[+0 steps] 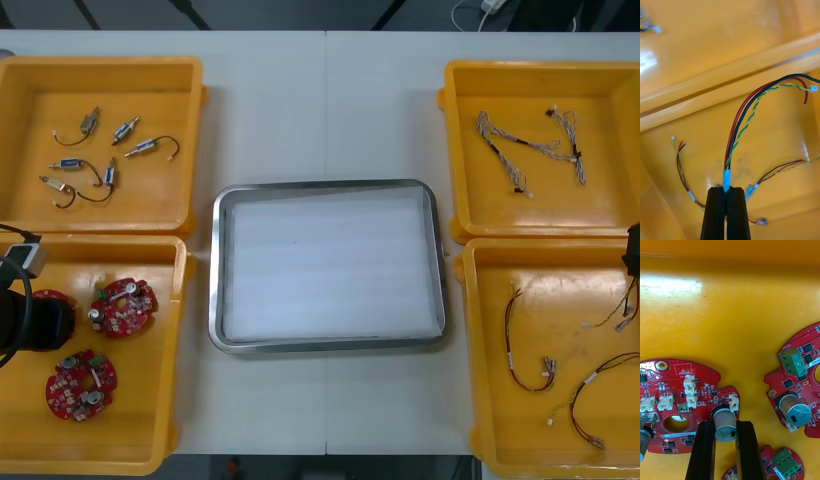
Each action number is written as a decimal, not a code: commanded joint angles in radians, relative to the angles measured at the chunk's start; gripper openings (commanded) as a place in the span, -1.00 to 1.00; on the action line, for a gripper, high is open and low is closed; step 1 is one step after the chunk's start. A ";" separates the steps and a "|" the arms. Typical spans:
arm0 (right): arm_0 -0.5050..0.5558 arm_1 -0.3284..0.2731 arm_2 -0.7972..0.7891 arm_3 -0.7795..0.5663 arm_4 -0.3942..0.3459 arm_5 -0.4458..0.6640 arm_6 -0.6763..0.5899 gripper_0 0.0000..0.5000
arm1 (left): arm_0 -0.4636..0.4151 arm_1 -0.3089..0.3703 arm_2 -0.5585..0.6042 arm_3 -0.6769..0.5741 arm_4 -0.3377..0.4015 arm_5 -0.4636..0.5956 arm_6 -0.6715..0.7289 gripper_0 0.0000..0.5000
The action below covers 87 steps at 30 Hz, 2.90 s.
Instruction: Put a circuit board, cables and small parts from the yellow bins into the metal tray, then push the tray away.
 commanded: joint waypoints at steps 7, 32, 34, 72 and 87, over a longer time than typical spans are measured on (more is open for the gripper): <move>-0.022 -0.055 -0.026 -0.124 -0.164 0.006 0.226 -1.00 | 0.026 0.013 0.009 -0.058 -0.027 -0.023 0.058 -1.00; -0.054 -0.214 0.064 -0.290 -0.407 0.006 0.327 -1.00 | 0.069 0.270 0.136 -0.334 0.077 0.102 0.103 -1.00; -0.062 -0.216 0.072 -0.290 -0.404 0.006 0.336 -1.00 | 0.058 0.287 0.142 -0.343 0.117 0.128 0.107 -1.00; -0.103 -0.217 0.221 -0.265 -0.234 0.006 0.454 -1.00 | -0.552 0.143 -0.461 -0.498 0.013 0.415 0.819 -1.00; -0.103 -0.217 0.221 -0.265 -0.234 0.006 0.454 -1.00 | -0.770 -0.092 -0.643 -0.389 -0.087 0.554 0.994 -1.00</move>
